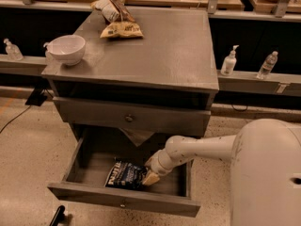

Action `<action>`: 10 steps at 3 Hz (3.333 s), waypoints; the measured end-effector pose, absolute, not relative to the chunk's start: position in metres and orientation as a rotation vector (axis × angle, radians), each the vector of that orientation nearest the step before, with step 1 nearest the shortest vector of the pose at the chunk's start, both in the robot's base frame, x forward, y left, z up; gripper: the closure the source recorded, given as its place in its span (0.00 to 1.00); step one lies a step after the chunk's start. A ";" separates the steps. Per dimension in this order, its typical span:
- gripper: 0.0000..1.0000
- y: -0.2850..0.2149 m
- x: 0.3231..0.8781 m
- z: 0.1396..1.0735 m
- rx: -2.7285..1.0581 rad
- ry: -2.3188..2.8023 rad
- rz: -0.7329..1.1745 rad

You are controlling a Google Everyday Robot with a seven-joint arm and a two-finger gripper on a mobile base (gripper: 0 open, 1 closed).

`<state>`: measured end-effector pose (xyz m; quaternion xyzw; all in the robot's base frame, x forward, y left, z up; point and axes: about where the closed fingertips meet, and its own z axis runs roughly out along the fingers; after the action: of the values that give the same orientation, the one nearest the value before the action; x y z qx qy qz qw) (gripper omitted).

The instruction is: Pick blue chip bag from middle drawer and place on counter

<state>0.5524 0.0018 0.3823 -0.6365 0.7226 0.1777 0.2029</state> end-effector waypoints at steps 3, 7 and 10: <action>0.31 0.015 0.549 0.397 -1.884 1.930 0.527; 0.05 0.009 0.548 0.386 -1.817 1.974 0.574; 0.53 0.079 0.537 0.369 -1.895 1.854 0.823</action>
Offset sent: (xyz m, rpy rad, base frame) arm -0.0006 0.0175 0.0212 0.0362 -0.0206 0.1095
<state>0.5374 0.0794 0.3687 -0.6712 0.6568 0.2917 0.1818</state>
